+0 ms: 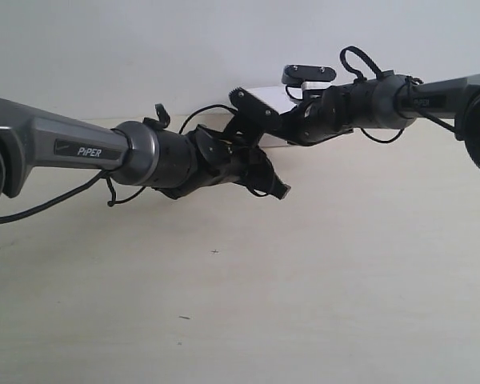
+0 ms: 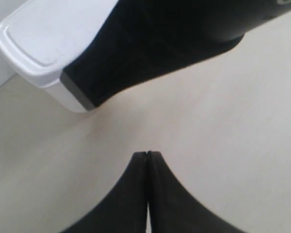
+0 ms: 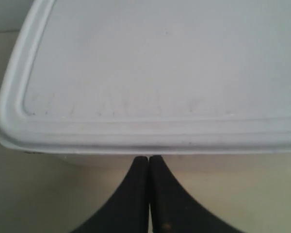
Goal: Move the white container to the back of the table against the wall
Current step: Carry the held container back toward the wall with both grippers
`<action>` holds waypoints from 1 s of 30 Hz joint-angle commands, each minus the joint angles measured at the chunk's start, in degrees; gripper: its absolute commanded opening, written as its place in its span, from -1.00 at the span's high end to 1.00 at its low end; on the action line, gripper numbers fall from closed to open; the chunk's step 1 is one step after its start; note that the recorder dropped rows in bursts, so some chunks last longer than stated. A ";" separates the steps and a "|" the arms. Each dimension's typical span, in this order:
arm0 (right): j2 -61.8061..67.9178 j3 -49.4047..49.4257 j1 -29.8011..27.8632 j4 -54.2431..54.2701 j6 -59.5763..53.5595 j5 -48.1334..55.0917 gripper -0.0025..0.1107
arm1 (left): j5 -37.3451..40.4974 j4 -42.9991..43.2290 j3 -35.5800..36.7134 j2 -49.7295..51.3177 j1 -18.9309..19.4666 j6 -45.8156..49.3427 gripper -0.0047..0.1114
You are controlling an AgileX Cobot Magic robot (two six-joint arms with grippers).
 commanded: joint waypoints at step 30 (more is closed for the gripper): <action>-0.08 -0.36 -1.04 -5.08 -0.13 -2.92 0.96 | 0.22 0.39 -0.40 0.22 0.37 -0.15 0.92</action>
